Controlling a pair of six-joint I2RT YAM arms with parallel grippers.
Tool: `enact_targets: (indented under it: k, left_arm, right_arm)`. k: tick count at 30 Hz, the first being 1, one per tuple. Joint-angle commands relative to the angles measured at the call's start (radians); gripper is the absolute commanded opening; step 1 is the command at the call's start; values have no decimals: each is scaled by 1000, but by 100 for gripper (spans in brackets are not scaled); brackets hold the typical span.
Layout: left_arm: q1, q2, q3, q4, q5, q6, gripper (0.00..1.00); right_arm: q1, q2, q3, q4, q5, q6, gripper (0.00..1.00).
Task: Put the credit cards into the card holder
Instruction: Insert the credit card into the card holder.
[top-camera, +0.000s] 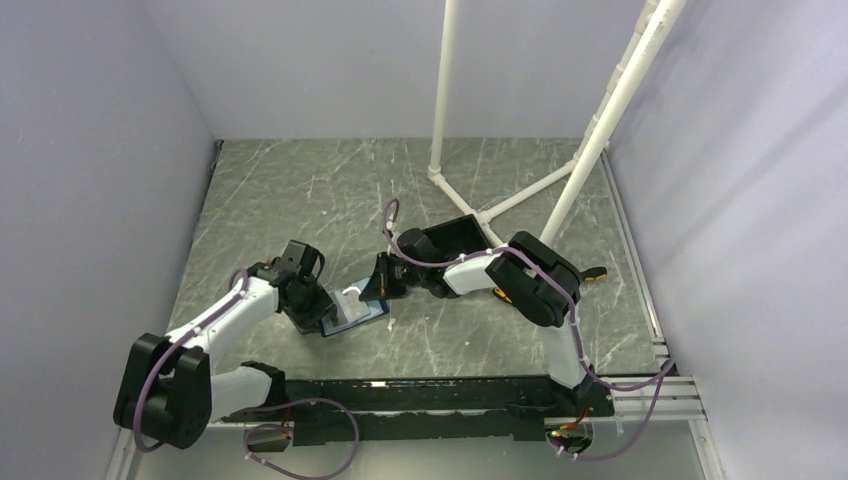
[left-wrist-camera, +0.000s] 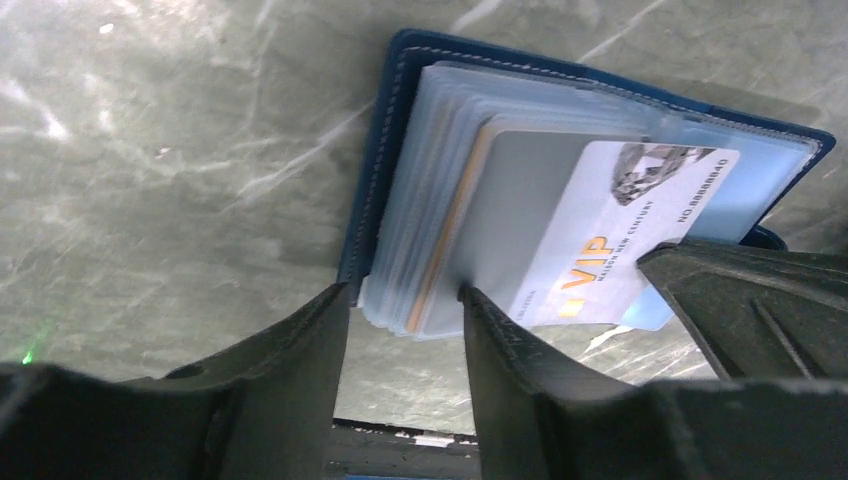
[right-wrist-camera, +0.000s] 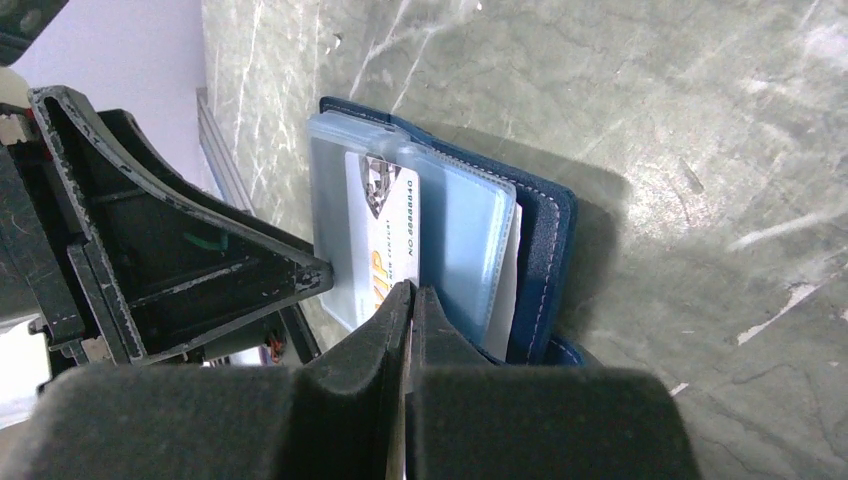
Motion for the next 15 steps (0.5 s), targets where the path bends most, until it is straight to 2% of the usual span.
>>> enact_targets:
  k: [1, 5, 8, 10, 11, 15]
  left_arm:
    - [-1, -72, -19, -90, -82, -70, 57]
    - [3, -86, 6, -146, -171, -102, 66]
    - [25, -53, 15, -187, -235, -116, 64]
    - [46, -43, -3, -170, -246, -116, 56]
    - [57, -43, -20, -141, -235, -102, 46]
    - [72, -25, -70, -27, -151, -74, 25]
  right_arm:
    - [9, -34, -14, 37, 26, -6, 0]
    - [9, -26, -3, 25, 21, -19, 0]
    - [9, -23, 8, 8, 15, -35, 0]
    - [9, -20, 13, 5, 8, -42, 0]
    - [9, -19, 18, 0, 5, -44, 0]
    - [12, 2, 42, -8, -22, -36, 0]
